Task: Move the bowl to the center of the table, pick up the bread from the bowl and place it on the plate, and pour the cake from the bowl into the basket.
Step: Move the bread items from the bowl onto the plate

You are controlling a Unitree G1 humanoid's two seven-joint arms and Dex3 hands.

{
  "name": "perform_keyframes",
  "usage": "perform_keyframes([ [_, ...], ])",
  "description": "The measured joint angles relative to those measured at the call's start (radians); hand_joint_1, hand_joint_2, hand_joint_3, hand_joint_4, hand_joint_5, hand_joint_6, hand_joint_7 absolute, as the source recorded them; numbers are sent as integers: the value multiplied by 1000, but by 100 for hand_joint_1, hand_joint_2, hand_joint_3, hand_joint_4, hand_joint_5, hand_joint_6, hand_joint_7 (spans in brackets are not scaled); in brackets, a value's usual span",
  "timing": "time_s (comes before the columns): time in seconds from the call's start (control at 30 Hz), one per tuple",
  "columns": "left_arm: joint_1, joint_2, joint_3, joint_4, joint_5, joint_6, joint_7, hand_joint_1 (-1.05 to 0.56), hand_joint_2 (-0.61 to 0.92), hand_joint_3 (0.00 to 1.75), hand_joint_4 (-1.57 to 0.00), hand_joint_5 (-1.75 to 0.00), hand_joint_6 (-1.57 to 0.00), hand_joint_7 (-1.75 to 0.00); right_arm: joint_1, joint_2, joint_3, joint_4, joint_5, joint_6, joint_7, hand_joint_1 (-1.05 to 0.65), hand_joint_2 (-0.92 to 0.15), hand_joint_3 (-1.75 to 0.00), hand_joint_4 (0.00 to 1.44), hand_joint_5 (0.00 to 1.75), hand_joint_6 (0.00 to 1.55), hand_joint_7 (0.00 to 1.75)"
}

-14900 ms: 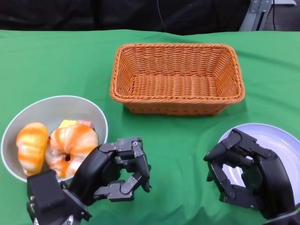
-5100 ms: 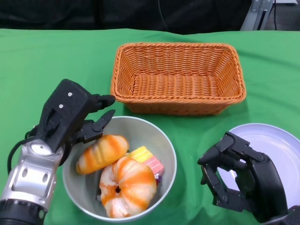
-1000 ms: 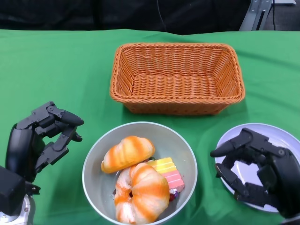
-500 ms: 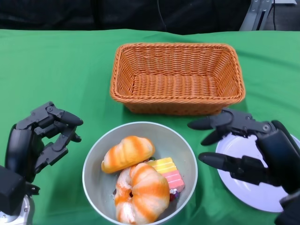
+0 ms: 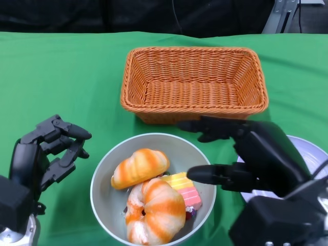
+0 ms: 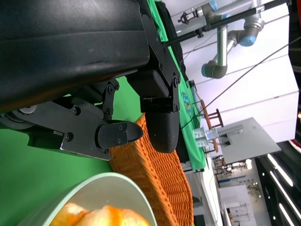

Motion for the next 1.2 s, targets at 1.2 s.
perform_keyframes([
  [1.2, -18, -67, -21, 65, 96, -36, 208, -14, 87, 47, -76, -150, -76, -111, -211, 69, 238, 262, -194, 186, 36, -76, -92, -2, 59, 21, 60, 0],
])
